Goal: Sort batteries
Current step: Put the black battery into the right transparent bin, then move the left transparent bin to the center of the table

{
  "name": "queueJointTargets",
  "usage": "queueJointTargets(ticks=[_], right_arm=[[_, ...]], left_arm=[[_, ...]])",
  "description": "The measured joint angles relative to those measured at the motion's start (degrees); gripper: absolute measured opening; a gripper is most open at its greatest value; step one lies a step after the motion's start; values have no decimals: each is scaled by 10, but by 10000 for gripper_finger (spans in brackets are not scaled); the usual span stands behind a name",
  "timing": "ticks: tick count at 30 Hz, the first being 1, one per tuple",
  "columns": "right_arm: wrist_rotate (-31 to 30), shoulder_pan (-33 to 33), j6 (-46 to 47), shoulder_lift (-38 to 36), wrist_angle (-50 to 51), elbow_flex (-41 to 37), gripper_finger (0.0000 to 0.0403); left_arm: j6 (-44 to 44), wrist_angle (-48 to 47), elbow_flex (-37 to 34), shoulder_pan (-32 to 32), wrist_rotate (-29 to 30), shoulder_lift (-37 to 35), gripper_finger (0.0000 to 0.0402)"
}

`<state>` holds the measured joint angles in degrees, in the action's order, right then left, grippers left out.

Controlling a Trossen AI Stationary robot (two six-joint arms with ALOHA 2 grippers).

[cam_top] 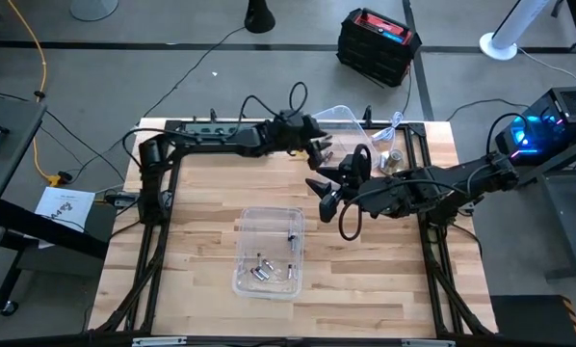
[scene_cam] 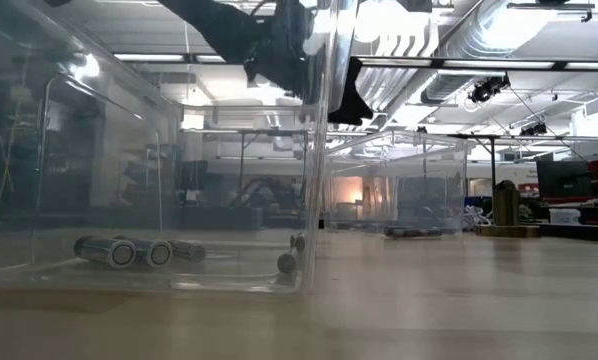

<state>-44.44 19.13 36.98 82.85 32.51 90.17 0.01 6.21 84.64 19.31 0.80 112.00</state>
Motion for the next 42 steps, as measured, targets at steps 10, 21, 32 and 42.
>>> queueJointTargets(ticks=[10,21,32,42], right_arm=[[0,-3,-30,-12,23,0,197],[1,-8,1,-24,112,0,197],[14,-27,5,-24,106,0,197],[15,-27,5,-24,98,0,197]], left_arm=[[-20,-292,-13,-6,-134,-169,206],[-251,-244,-310,-223,-137,-409,12],[-369,-204,-316,-283,-1,-284,0],[-351,-263,-290,-232,113,-261,0]])
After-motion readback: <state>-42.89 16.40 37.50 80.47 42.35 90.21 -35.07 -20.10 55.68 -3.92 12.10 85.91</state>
